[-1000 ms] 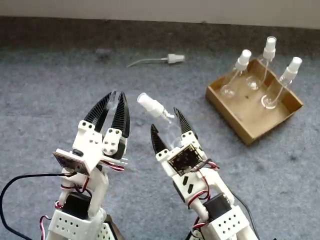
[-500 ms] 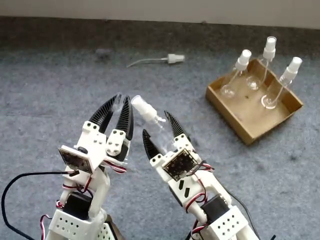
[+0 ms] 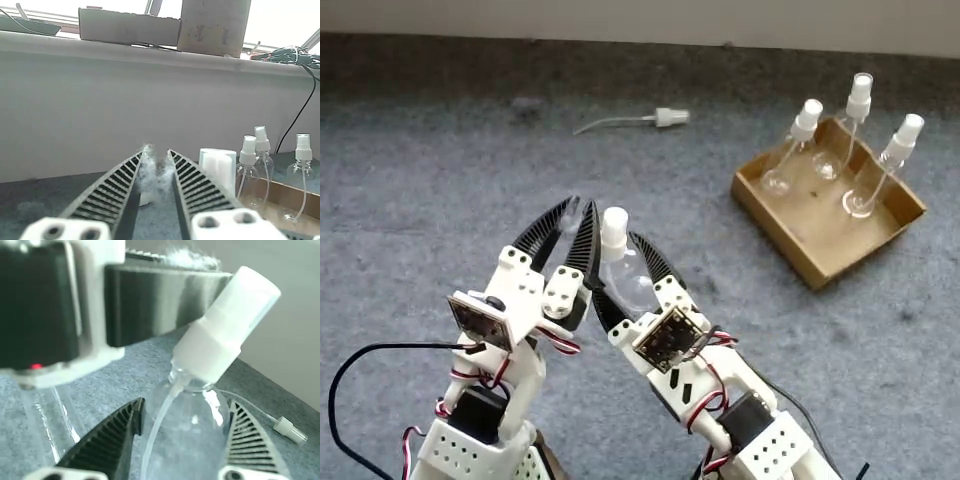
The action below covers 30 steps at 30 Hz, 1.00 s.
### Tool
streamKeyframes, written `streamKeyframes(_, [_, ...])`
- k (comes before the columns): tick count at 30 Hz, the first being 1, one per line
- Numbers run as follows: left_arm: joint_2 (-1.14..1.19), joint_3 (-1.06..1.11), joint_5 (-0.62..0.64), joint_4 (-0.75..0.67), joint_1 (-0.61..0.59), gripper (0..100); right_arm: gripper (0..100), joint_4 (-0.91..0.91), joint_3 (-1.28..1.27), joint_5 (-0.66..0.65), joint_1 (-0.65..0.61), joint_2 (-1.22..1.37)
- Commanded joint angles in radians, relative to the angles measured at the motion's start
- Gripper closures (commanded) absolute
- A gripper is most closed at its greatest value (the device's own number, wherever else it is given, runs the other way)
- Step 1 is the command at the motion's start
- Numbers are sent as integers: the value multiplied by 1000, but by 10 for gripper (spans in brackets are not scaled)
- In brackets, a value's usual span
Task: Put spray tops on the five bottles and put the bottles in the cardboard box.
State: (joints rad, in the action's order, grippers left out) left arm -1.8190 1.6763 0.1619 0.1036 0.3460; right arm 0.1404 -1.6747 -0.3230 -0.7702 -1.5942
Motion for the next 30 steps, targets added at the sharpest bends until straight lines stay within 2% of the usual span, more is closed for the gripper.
streamKeyframes(1, [5, 19, 0, 12, 25, 973, 800, -5, -38, 12, 13, -19])
streamKeyframes(7, [5, 19, 0, 41, 33, 971, 800, -7, -38, 17, 114, -19])
streamKeyframes(17, [5, 19, 0, 44, 31, 971, 800, -7, -39, 15, 124, -19])
streamKeyframes(24, [5, 19, 0, 41, 25, 973, 800, -8, -39, 20, 274, -19])
streamKeyframes(30, [5, 18, 6, 43, 30, 973, 800, -8, -39, 20, 297, -19])
